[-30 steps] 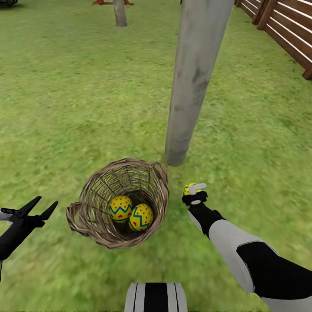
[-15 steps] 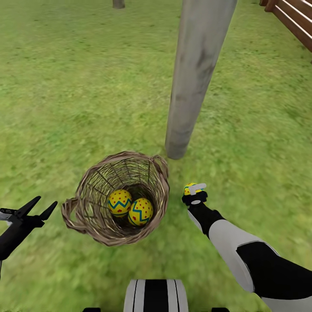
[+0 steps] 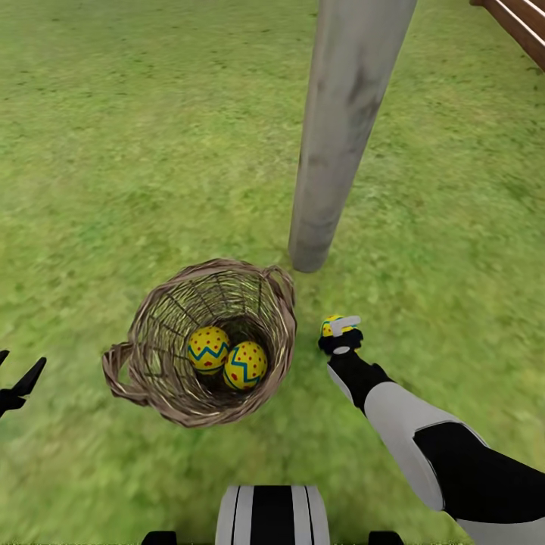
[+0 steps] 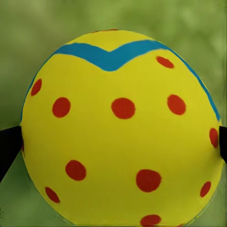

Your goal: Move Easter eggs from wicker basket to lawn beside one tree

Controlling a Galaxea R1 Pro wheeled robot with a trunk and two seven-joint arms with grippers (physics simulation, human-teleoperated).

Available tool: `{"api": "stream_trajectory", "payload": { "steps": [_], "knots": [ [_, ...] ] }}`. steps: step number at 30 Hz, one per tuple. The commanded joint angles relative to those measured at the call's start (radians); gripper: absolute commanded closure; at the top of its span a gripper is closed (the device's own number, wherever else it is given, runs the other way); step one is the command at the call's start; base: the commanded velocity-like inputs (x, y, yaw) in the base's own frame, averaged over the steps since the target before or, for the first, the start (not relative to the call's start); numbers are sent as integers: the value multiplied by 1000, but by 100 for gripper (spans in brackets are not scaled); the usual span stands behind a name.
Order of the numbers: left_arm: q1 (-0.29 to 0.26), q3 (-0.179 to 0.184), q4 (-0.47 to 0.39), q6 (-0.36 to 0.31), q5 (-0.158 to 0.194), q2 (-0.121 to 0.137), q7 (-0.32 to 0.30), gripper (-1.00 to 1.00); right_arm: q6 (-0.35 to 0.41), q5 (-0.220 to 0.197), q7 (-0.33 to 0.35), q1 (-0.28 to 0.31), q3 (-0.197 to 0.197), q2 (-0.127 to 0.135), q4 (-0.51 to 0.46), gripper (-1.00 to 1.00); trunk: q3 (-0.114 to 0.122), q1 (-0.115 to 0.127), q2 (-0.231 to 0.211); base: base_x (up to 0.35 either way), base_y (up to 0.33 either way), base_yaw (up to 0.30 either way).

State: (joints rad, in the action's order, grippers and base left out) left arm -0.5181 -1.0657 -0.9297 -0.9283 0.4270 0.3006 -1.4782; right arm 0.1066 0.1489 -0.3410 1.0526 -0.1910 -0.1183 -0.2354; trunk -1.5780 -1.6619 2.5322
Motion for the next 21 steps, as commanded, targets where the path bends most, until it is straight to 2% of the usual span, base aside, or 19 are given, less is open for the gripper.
{"api": "stream_trajectory", "payload": {
  "steps": [1, 4, 5, 7, 15, 21],
  "knots": [
    [0, -2, 0, -11, -2, 0, -4, -100, 8, -9, 16, 0, 1, 0, 28, 100, -4, -1, 0, 0, 0, 0],
    [0, -2, 0, -11, -2, -1, -4, -100, 8, -9, 16, 0, 1, 0, 28, 100, -8, -1, 0, 0, 0, 0],
    [0, -1, 0, -11, -2, -2, -5, -100, 8, -9, 16, 0, 1, 0, 28, -100, -8, -1, 0, 0, 0, 0],
    [0, -1, 0, -11, -1, -6, -5, -100, 7, -9, 17, 0, 2, 0, 28, -100, -8, -1, 0, 0, 0, 0],
    [0, 7, 2, -12, -2, -5, -5, -100, 6, -9, 17, 0, 1, 0, 24, -100, 23, 2, -1, 0, 0, 0],
    [0, 7, 2, -12, -2, -5, -5, -100, 7, -9, 17, -1, 2, 0, -47, -100, 46, 5, -3, 0, 0, 0]
  ]
}}
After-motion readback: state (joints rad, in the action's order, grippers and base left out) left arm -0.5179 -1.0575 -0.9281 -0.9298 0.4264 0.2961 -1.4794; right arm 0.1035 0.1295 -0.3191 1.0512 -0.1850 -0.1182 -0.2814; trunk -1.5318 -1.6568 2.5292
